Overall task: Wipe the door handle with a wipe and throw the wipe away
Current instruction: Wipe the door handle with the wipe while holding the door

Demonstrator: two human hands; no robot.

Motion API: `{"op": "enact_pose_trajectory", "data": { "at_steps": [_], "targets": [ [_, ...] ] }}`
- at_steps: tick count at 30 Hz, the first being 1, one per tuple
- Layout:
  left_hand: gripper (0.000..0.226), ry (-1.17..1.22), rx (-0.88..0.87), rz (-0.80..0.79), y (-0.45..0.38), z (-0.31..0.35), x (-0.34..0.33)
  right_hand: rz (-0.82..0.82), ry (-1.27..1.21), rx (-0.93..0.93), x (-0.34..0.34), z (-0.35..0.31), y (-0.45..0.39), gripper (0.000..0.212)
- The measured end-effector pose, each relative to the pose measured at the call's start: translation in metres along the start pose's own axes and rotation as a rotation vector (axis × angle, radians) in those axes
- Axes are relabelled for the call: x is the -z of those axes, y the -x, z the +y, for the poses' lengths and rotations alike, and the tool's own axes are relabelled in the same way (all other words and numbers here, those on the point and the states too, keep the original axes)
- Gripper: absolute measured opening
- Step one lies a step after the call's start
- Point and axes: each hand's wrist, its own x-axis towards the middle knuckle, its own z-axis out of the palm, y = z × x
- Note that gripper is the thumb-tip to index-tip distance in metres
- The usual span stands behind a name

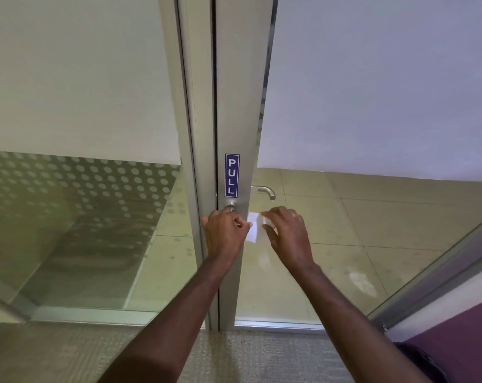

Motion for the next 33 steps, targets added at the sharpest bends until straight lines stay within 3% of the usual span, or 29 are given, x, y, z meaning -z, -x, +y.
{"op": "enact_pose_trajectory", "data": {
  "at_steps": [6,9,15,19,22,23,25,27,33],
  "targets": [
    [0.022,-0.035,0.01,-0.008,0.001,0.0,-0.001,-0.154,0.072,0.12,-0.008,-0.013,-0.007,0.01],
    [0.017,-0.004,-0.015,0.006,0.003,-0.001,0.003,-0.225,0.157,0.123,-0.012,-0.015,-0.013,0.014],
    [0.011,0.293,0.019,0.143,-0.003,-0.031,0.028,-0.332,0.303,0.074,-0.015,-0.017,-0.016,0.024],
    [0.019,0.32,-0.071,0.161,-0.01,-0.053,0.039,-0.339,0.258,0.022,-0.021,-0.033,-0.02,0.016],
    [0.006,0.228,-0.214,0.168,-0.01,-0.063,0.036,-0.32,0.144,-0.086,-0.031,-0.068,-0.03,0.017],
    [0.009,0.196,-0.26,0.172,-0.009,-0.065,0.034,-0.326,0.11,-0.152,-0.034,-0.078,-0.035,0.019],
    [0.037,0.1,-0.35,0.154,-0.007,-0.069,0.028,-0.32,0.069,-0.24,-0.04,-0.088,-0.042,0.018],
    [0.06,-0.021,-0.421,0.132,-0.006,-0.072,0.025,-0.332,0.103,-0.223,-0.039,-0.087,-0.04,0.015],
    [0.077,-0.079,-0.437,0.031,-0.001,-0.089,0.026,-0.298,0.306,-0.04,-0.023,-0.05,-0.017,0.015]
  ]
}}
